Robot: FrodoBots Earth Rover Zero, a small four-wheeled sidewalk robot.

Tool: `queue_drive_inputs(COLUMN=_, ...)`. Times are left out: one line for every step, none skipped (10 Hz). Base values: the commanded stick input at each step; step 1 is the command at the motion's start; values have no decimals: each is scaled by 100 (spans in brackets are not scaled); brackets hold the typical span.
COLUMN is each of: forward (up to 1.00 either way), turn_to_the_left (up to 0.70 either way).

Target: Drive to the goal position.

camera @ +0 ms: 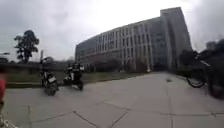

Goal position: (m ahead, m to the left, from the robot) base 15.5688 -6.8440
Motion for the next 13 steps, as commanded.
queue_drive_inputs(forward=70, turn_to_the_left=0)
queue_drive_inputs(forward=70, turn_to_the_left=0)
queue_drive_inputs(forward=70, turn_to_the_left=0)
queue_drive_inputs(forward=70, turn_to_the_left=0)
queue_drive_inputs(forward=70, turn_to_the_left=0)
queue_drive_inputs(forward=70, turn_to_the_left=0)
queue_drive_inputs(forward=70, turn_to_the_left=0)
queue_drive_inputs(forward=70, turn_to_the_left=0)
queue_drive_inputs(forward=70, turn_to_the_left=0)
queue_drive_inputs(forward=70, turn_to_the_left=0)
queue_drive_inputs(forward=70, turn_to_the_left=0)
queue_drive_inputs(forward=70, turn_to_the_left=0)
queue_drive_inputs(forward=70, turn_to_the_left=0)
